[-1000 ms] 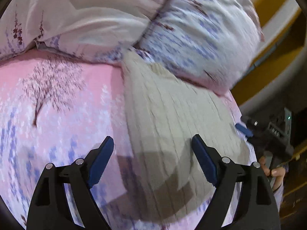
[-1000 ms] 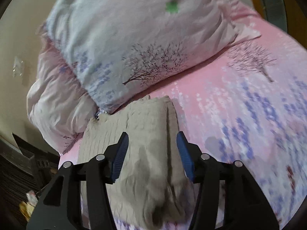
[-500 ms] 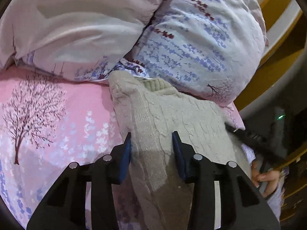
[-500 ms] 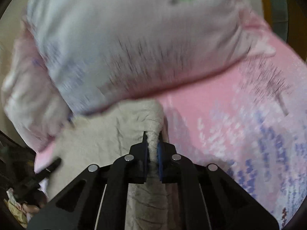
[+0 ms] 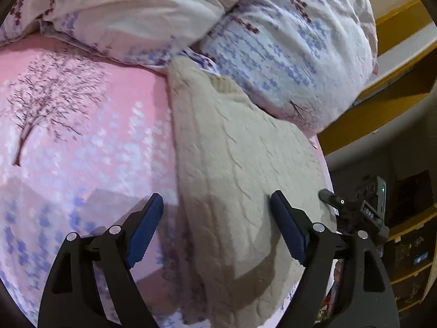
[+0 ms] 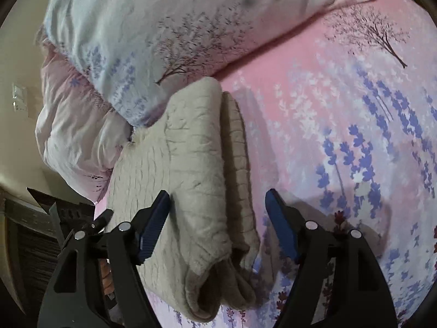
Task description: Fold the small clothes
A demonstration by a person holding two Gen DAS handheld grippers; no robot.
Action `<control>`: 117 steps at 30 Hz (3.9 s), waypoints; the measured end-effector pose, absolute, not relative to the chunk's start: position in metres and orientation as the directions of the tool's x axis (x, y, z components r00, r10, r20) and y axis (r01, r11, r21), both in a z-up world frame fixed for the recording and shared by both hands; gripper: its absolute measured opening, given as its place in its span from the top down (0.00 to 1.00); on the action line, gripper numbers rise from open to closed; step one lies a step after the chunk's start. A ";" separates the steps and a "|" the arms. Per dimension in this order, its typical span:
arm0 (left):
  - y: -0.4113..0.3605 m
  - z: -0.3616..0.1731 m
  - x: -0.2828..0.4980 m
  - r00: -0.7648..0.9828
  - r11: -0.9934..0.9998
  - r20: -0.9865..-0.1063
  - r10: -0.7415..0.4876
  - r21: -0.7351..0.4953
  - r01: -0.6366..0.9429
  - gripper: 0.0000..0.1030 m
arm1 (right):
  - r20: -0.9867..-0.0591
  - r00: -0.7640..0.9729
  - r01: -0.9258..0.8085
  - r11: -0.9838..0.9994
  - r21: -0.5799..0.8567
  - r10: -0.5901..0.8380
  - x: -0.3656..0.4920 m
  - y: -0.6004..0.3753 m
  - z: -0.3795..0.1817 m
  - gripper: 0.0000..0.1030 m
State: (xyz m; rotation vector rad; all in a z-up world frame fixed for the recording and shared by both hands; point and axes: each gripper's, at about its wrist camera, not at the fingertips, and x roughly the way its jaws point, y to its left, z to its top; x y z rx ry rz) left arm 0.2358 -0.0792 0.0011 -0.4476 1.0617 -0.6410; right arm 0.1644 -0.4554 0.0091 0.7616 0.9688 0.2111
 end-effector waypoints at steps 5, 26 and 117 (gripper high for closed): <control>-0.085 -0.005 0.235 0.317 0.696 -0.621 -0.717 -0.667 0.267 0.38 | -0.638 0.566 0.133 0.706 0.695 0.522 0.159 -0.447 0.000 0.53; 0.060 -0.015 0.218 0.431 0.698 -0.579 -0.693 -0.687 0.199 0.54 | -0.673 0.633 -0.090 0.900 0.426 0.382 0.141 -0.308 0.026 0.69; -0.006 0.007 0.091 0.595 0.977 -0.794 -0.122 0.008 0.211 0.01 | -0.789 0.611 0.102 0.995 -0.001 -0.063 0.049 -0.232 -0.001 0.02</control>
